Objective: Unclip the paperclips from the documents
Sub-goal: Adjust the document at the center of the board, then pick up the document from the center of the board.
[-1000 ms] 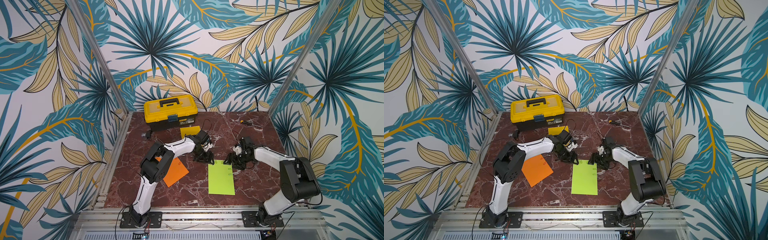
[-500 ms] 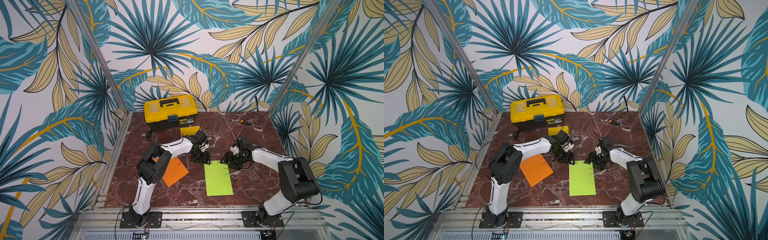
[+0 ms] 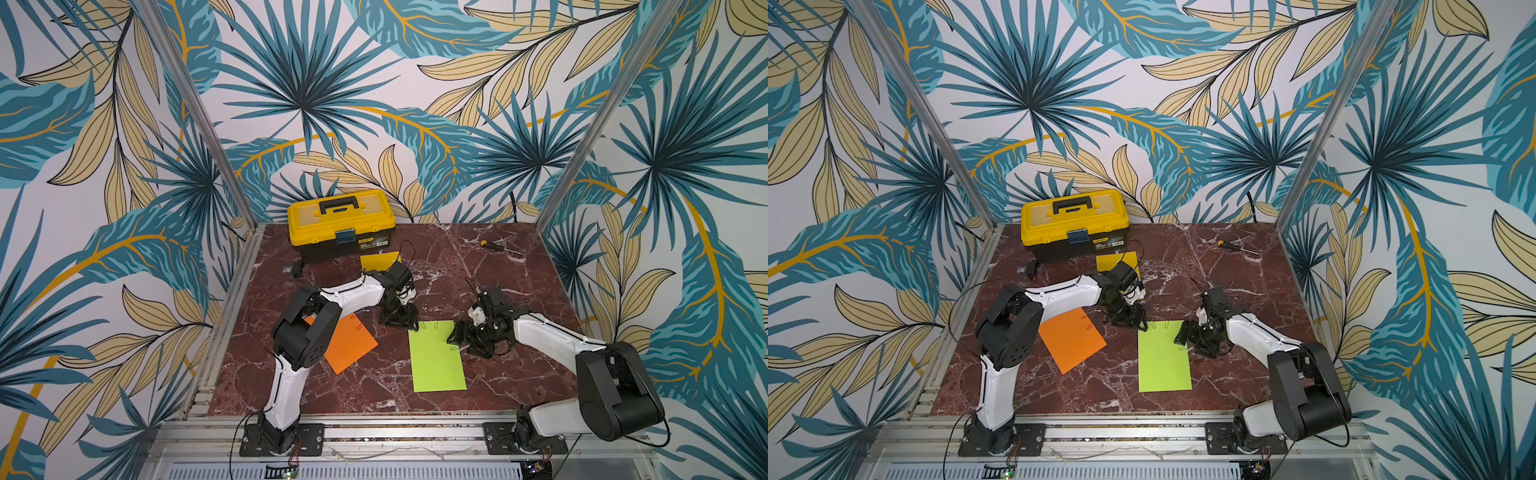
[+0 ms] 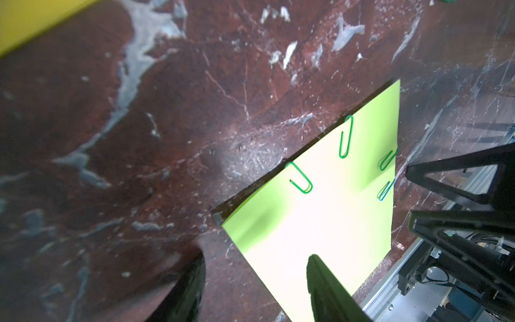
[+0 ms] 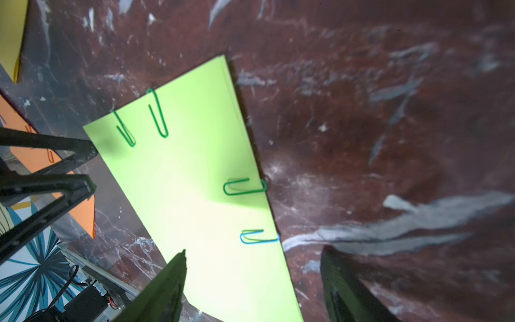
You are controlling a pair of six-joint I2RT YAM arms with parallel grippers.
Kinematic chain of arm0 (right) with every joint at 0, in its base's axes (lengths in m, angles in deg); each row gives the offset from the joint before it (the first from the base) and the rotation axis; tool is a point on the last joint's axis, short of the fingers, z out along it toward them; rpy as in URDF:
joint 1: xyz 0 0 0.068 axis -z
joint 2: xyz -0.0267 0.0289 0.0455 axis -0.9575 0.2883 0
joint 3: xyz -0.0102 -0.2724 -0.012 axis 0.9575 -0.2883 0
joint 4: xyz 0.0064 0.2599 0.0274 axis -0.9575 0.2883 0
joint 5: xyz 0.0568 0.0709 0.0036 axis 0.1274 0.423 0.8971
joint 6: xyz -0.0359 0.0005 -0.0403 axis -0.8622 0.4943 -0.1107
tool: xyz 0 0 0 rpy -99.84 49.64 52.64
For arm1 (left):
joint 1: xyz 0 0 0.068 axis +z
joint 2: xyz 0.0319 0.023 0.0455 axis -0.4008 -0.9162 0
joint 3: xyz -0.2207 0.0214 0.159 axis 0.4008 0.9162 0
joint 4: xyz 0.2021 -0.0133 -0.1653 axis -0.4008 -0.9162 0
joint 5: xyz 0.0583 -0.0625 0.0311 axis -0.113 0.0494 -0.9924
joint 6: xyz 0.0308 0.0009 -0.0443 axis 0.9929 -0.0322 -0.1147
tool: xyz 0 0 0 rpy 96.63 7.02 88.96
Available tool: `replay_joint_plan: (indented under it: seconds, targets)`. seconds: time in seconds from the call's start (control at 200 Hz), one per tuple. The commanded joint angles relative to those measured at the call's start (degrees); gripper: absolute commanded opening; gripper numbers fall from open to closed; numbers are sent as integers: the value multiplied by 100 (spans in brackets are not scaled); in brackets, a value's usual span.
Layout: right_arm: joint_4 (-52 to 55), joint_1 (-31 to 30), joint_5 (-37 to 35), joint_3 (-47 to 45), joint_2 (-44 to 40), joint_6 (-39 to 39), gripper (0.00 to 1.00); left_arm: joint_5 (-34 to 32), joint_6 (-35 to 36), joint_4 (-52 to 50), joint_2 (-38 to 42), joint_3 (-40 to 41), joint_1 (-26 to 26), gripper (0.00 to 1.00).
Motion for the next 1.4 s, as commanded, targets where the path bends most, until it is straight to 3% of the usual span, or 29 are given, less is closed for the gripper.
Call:
replay_joint_plan:
  seconds: [0.0, 0.2, 0.386, 0.741, 1.046, 1.392]
  targets:
    - [-34, -356, 118, -286, 115, 440, 77, -64, -14, -145, 136, 84, 8, 60]
    - [-486, -736, 293, -268, 197, 890, 77, -21, 14, -143, 22, 84, 14, 59]
    - [62, -623, -191, 135, 23, 593, 78, -228, 13, -140, -67, 137, 95, 59]
    - [235, -221, -678, 934, 808, -75, 75, -137, -17, -145, -116, 58, 69, 50]
    - [71, -164, -350, 1376, 1626, -359, 72, -126, -31, -273, -271, -54, 62, 49]
    - [-116, -202, -170, 1024, 1646, -335, 71, -145, -6, -372, -587, -133, 133, 34]
